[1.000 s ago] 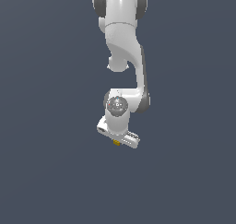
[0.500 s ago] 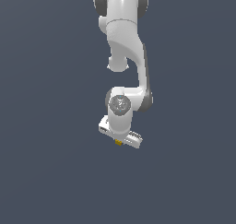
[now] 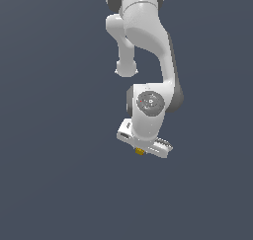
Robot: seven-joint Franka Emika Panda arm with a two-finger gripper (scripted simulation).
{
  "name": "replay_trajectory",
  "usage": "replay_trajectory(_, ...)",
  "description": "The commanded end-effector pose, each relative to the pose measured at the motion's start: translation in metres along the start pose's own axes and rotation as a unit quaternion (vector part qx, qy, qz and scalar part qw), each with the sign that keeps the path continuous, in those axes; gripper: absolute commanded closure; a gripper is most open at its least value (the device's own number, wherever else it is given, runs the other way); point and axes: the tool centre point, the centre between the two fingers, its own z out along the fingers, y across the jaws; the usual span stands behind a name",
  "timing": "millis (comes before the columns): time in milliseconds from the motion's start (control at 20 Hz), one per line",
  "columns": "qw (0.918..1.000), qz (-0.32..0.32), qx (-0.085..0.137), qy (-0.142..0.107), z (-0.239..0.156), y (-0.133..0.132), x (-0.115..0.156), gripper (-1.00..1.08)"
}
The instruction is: Pick up the object and move it to a goal position.
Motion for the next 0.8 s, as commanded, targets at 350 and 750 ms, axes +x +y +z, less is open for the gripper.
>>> replay_trajectory(350,1.0,0.0,0.0,0.0,-0.074,-0.069,-0.005,1.08)
replay_trajectory(750,1.0,0.0,0.0,0.0,-0.12,-0.113,-0.007,1.08)
